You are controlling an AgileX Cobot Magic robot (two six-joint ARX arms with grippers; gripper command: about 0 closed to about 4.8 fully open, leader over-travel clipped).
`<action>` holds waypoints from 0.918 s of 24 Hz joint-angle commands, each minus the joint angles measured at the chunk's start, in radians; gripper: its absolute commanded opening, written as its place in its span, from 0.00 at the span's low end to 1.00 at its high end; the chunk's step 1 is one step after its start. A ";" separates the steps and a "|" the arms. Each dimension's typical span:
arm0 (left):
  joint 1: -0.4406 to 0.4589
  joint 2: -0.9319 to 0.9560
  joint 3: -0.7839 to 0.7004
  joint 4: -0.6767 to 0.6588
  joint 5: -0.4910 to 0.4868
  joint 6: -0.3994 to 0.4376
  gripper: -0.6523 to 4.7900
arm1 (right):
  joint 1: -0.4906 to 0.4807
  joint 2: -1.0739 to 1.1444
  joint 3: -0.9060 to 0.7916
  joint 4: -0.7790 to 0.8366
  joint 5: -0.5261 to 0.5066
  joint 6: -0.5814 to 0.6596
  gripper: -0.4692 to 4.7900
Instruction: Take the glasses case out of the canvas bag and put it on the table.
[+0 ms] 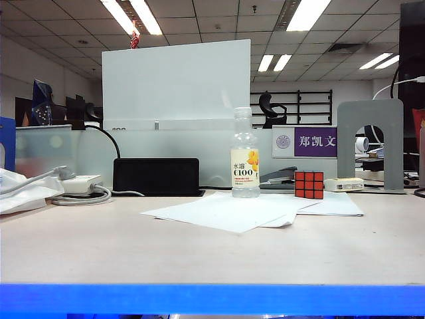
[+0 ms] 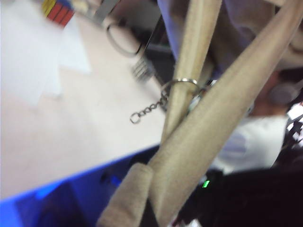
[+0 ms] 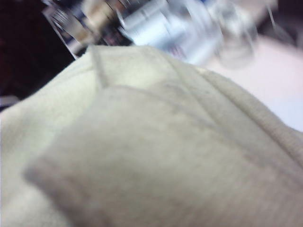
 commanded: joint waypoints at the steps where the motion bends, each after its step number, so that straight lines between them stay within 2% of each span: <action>1: -0.008 0.023 -0.021 -0.144 0.052 -0.055 0.11 | -0.014 -0.017 0.053 0.678 0.201 0.090 0.22; 5: -0.008 0.134 -0.018 0.107 0.098 -0.136 0.11 | 0.058 -0.016 0.053 0.589 0.192 -0.027 0.22; 9: -0.008 0.309 0.020 0.287 0.266 -0.105 0.11 | 0.126 -0.008 0.026 0.500 0.203 -0.075 0.23; 12: -0.008 0.430 0.097 0.356 0.263 -0.024 0.11 | 0.155 -0.009 -0.022 0.478 0.202 -0.089 0.23; 16: -0.006 0.544 0.229 0.354 0.186 0.136 0.12 | 0.163 -0.010 -0.055 0.442 0.202 -0.109 0.23; 17: -0.006 0.560 0.254 0.346 0.159 0.165 0.17 | 0.165 -0.011 -0.069 0.439 0.202 -0.109 0.23; 18: -0.005 0.575 0.280 0.338 0.131 0.188 0.26 | 0.165 -0.012 -0.079 0.435 0.202 -0.109 0.23; 20: 0.013 0.602 0.328 0.328 0.086 0.223 0.57 | 0.165 -0.019 -0.103 0.404 0.201 -0.132 0.23; 22: 0.052 0.621 0.360 0.327 0.056 0.222 0.96 | 0.166 -0.028 -0.128 0.376 0.202 -0.158 0.23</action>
